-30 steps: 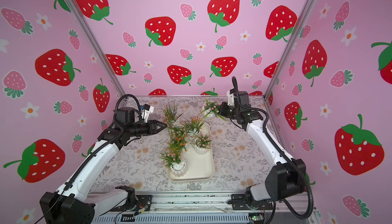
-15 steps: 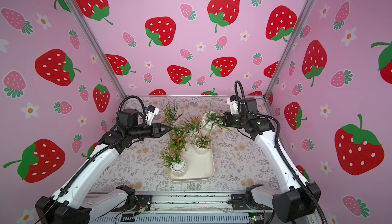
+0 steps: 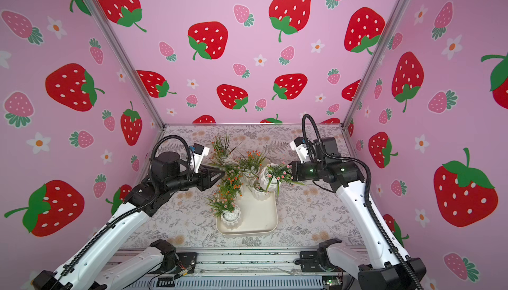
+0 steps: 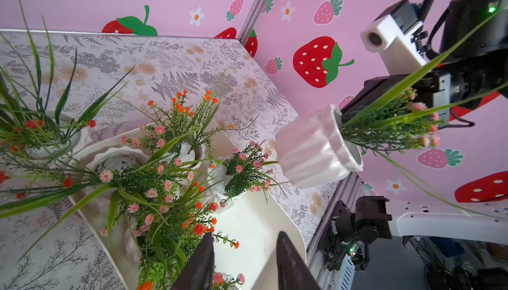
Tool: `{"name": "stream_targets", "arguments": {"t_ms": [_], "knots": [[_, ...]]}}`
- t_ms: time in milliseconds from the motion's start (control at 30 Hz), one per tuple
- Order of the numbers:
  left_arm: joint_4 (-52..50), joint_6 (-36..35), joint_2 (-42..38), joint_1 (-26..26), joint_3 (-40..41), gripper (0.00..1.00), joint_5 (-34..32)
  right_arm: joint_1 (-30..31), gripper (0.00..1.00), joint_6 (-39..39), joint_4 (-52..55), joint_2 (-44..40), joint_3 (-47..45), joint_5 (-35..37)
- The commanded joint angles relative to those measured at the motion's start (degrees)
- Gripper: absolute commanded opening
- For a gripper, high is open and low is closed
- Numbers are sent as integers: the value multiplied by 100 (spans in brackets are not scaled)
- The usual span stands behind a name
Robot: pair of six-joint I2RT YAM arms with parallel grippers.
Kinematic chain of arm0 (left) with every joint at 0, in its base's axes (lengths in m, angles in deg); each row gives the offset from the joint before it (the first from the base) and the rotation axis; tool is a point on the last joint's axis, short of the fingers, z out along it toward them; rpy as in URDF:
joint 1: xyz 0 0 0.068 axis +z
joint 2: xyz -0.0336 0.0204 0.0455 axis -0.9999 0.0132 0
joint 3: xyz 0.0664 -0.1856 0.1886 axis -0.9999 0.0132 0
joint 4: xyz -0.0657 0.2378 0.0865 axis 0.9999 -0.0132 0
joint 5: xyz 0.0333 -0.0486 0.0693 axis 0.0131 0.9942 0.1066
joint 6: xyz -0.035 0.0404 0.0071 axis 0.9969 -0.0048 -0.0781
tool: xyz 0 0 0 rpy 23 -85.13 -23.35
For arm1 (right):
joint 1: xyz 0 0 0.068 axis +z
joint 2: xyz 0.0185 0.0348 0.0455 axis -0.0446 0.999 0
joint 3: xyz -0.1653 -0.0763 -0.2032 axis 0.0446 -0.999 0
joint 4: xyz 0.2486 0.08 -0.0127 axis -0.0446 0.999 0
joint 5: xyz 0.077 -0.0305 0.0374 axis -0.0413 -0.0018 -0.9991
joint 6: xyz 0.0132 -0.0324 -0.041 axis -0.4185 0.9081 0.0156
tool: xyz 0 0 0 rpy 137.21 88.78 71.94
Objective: Put the potted gypsophila into the storage box
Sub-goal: Place the baby's breath potted plant at the storage box.
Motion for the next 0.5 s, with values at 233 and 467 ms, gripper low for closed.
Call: {"name": "stream_targets", "arguments": {"t_ms": [233, 467], "knots": [[359, -559, -289, -379, 163, 40, -263, 418, 0, 498, 433, -555, -427, -502], [289, -580, -291, -492, 145, 40, -258, 891, 0, 487, 476, -546, -698, -20]]}}
